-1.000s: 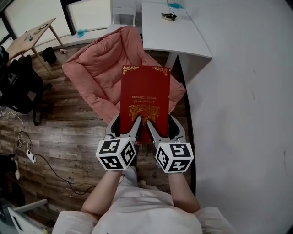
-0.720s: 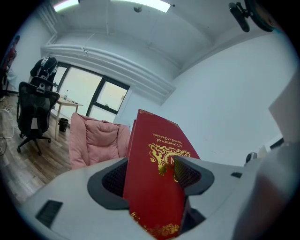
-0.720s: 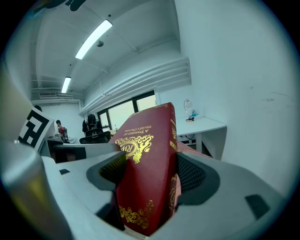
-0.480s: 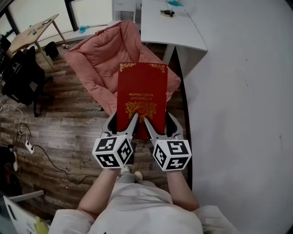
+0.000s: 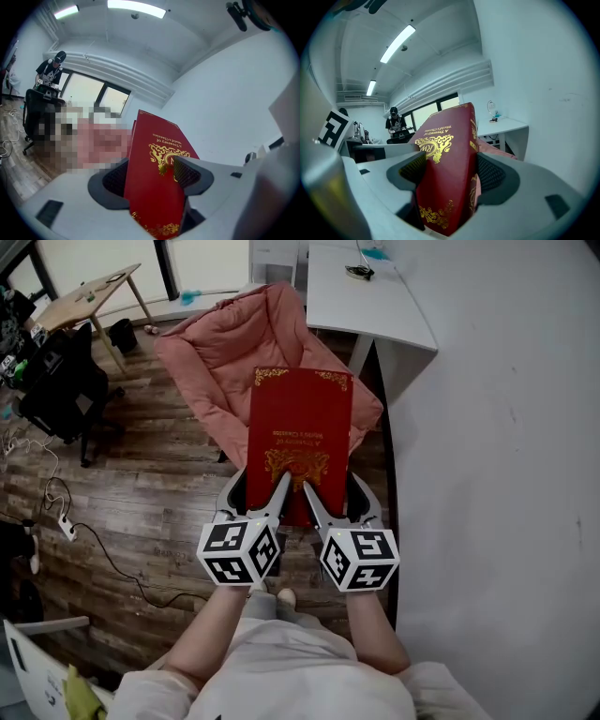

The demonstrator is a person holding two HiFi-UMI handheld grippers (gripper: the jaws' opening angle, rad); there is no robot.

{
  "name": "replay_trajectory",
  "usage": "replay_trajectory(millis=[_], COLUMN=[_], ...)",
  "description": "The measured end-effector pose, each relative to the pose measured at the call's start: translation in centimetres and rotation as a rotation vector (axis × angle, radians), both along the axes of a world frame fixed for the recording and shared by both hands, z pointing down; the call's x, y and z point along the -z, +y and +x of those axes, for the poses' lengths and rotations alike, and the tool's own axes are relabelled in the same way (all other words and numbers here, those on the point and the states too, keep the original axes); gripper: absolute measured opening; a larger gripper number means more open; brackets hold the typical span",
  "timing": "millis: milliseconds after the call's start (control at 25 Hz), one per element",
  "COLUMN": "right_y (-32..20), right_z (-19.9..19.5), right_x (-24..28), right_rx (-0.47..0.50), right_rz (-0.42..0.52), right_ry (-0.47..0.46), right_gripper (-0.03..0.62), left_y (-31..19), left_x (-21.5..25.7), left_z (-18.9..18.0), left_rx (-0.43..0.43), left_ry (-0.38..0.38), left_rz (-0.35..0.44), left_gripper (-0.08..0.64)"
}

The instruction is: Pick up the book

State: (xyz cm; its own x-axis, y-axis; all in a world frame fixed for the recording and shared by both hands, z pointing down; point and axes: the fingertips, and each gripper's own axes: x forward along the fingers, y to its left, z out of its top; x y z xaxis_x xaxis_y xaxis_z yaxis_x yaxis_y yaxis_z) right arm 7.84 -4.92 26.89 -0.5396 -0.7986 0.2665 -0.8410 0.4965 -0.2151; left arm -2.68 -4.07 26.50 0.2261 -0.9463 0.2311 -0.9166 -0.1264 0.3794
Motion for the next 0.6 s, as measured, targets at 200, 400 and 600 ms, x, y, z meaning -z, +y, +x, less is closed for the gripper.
replay_trajectory(millis=[200,400,600], right_y=[1.8,3.7,7.2], right_z=[-1.0,-1.0,-1.4], right_x=[0.4,0.3,0.1], right_rx=[0.012,0.001,-0.03], right_rz=[0.017,0.01,0.011], right_ry=[0.019,0.021,0.03], right_gripper=[0.335,0.334,0.334], left_y=[2.0,3.7,6.9], left_x=[0.1,0.0,-0.3], left_z=[-1.0,-1.0,-1.4], left_rx=[0.016,0.001,-0.027], left_ry=[0.02,0.021,0.031], left_rz=[0.009,0.01,0.008], left_gripper=[0.285,0.285,0.285])
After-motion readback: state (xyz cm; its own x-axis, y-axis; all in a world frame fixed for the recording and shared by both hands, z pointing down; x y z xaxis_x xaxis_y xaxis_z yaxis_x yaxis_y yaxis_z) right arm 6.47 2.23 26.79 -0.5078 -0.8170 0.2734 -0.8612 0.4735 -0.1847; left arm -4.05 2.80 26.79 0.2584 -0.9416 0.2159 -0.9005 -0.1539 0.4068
